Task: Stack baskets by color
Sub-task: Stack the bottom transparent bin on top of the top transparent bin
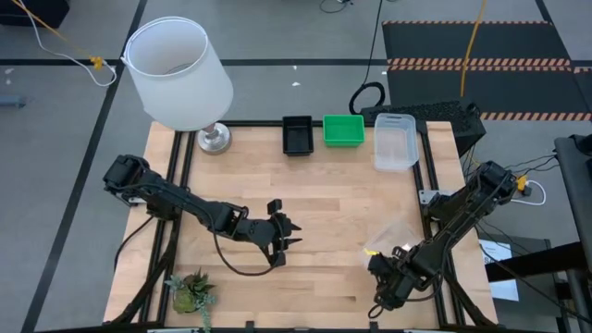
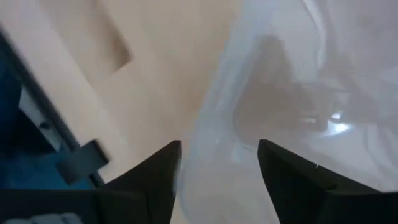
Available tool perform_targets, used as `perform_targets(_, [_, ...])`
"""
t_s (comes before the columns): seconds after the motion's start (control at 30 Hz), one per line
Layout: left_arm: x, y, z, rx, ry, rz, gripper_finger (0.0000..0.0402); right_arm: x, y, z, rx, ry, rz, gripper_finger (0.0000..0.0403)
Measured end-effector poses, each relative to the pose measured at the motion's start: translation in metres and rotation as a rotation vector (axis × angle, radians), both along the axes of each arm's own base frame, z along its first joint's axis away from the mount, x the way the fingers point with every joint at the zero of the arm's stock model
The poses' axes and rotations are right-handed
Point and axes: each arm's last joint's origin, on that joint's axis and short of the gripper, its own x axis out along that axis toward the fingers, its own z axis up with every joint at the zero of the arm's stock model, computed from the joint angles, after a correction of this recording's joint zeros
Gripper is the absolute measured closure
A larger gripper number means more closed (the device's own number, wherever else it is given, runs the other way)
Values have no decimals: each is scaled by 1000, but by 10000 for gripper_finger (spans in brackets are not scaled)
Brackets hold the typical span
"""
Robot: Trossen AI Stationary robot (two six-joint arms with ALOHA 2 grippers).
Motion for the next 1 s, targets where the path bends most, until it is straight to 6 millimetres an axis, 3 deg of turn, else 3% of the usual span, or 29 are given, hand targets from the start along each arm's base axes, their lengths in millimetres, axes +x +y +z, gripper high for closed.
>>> perform_targets(0.17, [0, -1, 0, -2, 0, -2, 261, 1, -9, -1, -29, 48, -114, 209])
perform_targets(0.4, [-1, -3, 0, 2, 1, -15, 261, 12, -14, 0, -46, -35, -166, 252])
perform_targets(0.57, [-1, -3, 0, 4, 1, -16, 261, 12, -15, 0, -42, -18, -145, 296])
perform_targets(0.77, [-1, -4, 0, 5, 1, -20, 261, 10, -14, 0, -35, 12, -86, 385])
perform_targets(1.0, [-1, -4, 0, 7, 3, -20, 261, 6, -21, 1, -100, 72, -1, 397])
